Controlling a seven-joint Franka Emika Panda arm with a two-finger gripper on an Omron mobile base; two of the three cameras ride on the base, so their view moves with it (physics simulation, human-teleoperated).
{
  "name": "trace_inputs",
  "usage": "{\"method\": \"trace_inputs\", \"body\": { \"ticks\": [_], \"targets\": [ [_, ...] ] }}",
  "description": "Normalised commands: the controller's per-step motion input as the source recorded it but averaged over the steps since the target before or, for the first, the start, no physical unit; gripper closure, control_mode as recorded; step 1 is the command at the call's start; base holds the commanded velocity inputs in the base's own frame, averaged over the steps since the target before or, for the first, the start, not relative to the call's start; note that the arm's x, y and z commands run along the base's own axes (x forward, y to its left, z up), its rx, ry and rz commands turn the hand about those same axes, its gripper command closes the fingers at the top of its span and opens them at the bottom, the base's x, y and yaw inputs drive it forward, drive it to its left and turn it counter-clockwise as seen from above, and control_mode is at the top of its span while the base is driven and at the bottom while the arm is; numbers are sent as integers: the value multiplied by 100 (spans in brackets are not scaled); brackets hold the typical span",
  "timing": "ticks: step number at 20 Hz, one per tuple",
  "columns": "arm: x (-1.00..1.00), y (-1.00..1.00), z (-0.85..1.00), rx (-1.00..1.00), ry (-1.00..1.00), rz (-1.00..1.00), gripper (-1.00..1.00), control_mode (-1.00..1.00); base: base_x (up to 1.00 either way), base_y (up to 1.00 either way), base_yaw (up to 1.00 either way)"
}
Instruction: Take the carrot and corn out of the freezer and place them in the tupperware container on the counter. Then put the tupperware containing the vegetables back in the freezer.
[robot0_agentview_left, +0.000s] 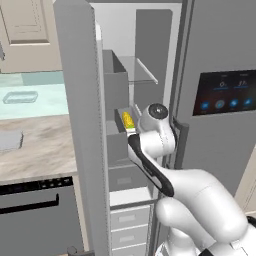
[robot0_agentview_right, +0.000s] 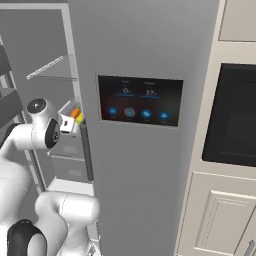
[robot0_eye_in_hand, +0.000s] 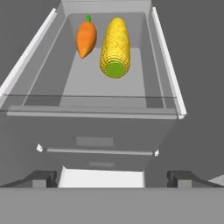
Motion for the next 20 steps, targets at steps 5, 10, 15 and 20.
{"method": "trace_inputs", "body": {
  "ticks": [5,10,15,20],
  "targets": [
    [34,0,0,0,3,0,-100,-100,0,0,0],
    [31,0,0,0,2,0,-100,-100,0,0,0],
    [37,0,0,0,2,0,-100,-100,0,0,0],
    [29,0,0,0,3,0,-100,-100,0,0,0]
  ]
}}
